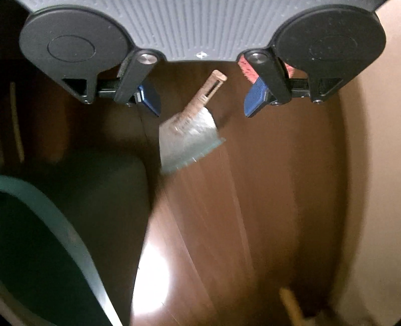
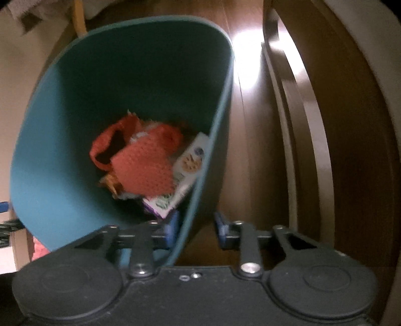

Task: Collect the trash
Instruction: 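Reach the left tool to the tan snack stick wrapper and grasp it, then carry the snack stick wrapper into the bin and open the left tool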

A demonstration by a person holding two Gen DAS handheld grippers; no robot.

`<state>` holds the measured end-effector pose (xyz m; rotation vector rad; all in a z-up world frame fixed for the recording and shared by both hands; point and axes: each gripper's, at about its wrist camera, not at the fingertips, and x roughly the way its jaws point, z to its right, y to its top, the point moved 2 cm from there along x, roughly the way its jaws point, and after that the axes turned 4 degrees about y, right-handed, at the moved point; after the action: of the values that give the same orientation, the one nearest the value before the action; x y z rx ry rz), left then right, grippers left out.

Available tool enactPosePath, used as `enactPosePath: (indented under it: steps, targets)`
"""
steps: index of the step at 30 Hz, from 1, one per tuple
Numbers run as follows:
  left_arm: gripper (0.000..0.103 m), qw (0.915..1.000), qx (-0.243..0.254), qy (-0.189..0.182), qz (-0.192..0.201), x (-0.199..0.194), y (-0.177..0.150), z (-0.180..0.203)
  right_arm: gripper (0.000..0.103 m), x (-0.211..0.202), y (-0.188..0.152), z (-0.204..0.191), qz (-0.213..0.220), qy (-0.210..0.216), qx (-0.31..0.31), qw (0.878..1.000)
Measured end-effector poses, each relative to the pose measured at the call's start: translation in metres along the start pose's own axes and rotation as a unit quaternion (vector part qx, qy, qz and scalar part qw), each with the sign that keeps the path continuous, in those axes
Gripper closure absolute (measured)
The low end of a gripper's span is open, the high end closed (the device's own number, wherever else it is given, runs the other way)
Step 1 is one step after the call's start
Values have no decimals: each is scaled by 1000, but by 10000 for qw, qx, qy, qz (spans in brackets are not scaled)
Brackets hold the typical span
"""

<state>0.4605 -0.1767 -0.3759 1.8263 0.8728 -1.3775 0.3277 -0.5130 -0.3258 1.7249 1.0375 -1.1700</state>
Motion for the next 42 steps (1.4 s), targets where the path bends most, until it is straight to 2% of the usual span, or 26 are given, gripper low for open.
enactPosePath:
  steps: [1,2,3,6,10,15,21,23,28,30,32,33,35,38,42]
  targets:
    - [31,9999,73,-50,-121,19,-1,2,81,0,0,-2,7,-62,-2,10000]
    - [31,9995,152,-136,-233,38,-2,3,87,0,-1,-4,18,-118,-69,9999]
    - [31,9990,269,-199,-304,56,-3,5,88,0,-2,-7,25,-216,-152,9996]
    - [31,9966,717,-63,-394,100,-11,11,91,3,0,-11,6,-396,-165,9991]
    - [31,9931,1092,-255,-335,129,-29,19,93,6,6,-14,-41,-591,-162,9981]
    - [31,9892,1358,-502,-224,148,-42,22,94,9,18,-14,-201,-615,-183,9977]
    - [32,9875,1418,-677,-86,160,-51,22,96,14,18,-13,-233,-752,-329,9964]
    - [41,9877,1376,-743,-87,163,-54,20,96,14,16,-13,-246,-795,-368,9959]
    - [51,9889,1308,-700,-87,169,-59,15,96,14,15,-12,-265,-818,-371,9956]
    - [51,9892,1292,-694,-72,169,-58,14,96,15,14,-12,-257,-824,-383,9955]
    - [73,9903,1265,-569,-24,167,-57,10,96,19,14,-14,-246,-831,-382,9955]
    - [75,9910,1218,-556,-40,166,-57,7,96,17,16,-15,-242,-840,-377,9955]
    - [77,9921,1103,-587,-94,164,-54,1,96,16,18,-15,-233,-852,-360,9954]
    - [78,9933,1085,-390,-87,156,-51,-4,96,16,17,-15,-192,-886,-372,9952]
    - [78,9937,1069,-335,44,124,-43,-9,96,15,17,-14,-170,-851,-312,9957]
